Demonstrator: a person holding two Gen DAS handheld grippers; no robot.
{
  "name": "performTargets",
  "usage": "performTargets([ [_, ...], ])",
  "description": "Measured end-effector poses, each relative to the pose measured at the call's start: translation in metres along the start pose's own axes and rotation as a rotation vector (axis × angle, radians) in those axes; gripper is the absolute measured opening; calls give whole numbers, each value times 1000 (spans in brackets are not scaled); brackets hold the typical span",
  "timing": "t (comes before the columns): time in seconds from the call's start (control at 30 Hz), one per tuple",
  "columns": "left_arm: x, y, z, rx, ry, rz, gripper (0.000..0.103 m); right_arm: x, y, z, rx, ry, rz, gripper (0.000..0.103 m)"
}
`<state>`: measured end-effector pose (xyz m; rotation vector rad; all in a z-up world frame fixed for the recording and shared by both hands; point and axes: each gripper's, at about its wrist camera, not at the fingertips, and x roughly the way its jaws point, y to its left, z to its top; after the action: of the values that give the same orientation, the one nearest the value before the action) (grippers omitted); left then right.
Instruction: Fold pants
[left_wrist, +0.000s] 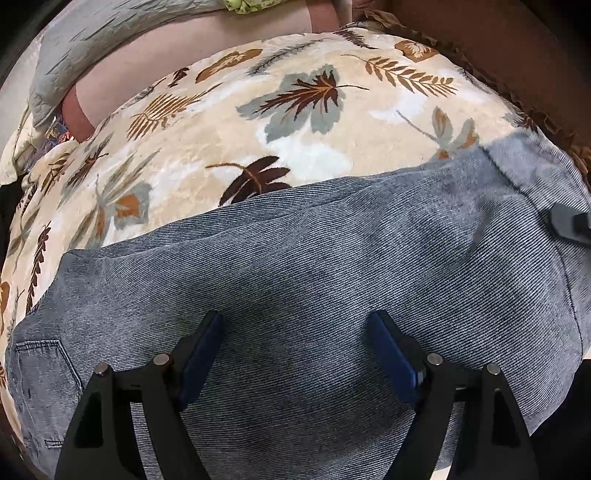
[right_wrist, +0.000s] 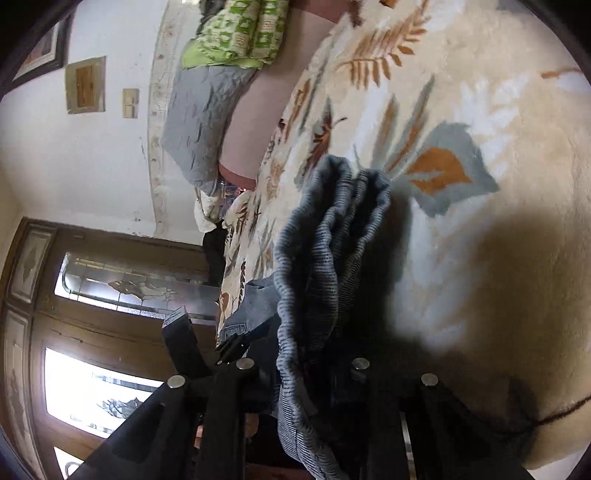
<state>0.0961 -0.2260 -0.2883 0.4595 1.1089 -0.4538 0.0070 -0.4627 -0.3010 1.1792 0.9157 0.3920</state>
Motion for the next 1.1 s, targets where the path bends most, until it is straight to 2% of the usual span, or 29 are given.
performTargets([
  [0.1, 0, 0, 0, 1, -3, 5, 84, 2, -15, 2, 77, 16, -38, 30],
  [0.17, -1, 2, 1, -8, 4, -3, 83, 1, -13, 2, 64, 1, -46, 30],
  [0.2, -2, 4, 1, -17, 11, -12, 83, 0, -9, 1, 44, -7, -52, 27],
  [0.23, -5, 7, 2, -26, 19, -19, 83, -1, -2, -1, 8, -20, -54, 17],
  [0.37, -23, 30, -4, -55, -3, 4, 83, -8, 26, -10, -74, -62, -28, 15],
  [0.43, -31, 51, -11, -81, -5, 38, 83, -6, 43, -16, -93, -75, 4, 15],
  [0.53, -44, 91, -27, -157, -16, 72, 83, 8, 67, -22, -104, -51, 25, 15],
  [0.67, -66, 147, -55, -282, -53, 89, 83, 47, 110, -33, -160, 20, 7, 15],
  [0.77, -83, 180, -76, -358, -89, 112, 83, 85, 136, -41, -204, 74, -33, 19],
  [0.8, -85, 187, -80, -372, -96, 116, 83, 100, 142, -44, -211, 109, -40, 25],
  [0.87, -93, 204, -91, -402, -107, 126, 83, 131, 148, -52, -197, 187, -23, 48],
  [0.9, -96, 211, -96, -418, -114, 130, 83, 144, 151, -56, -186, 220, -8, 69],
  [0.93, -99, 218, -101, -433, -119, 134, 83, 159, 155, -61, -172, 249, 21, 74],
  [0.97, -102, 224, -105, -444, -122, 138, 83, 168, 158, -64, -164, 251, 49, 74],
  [1.03, -104, 229, -110, -455, -124, 133, 83, 172, 159, -65, -147, 207, 99, 74],
  [1.1, -106, 231, -112, -461, -129, 119, 83, 171, 160, -65, -150, 182, 110, 74],
])
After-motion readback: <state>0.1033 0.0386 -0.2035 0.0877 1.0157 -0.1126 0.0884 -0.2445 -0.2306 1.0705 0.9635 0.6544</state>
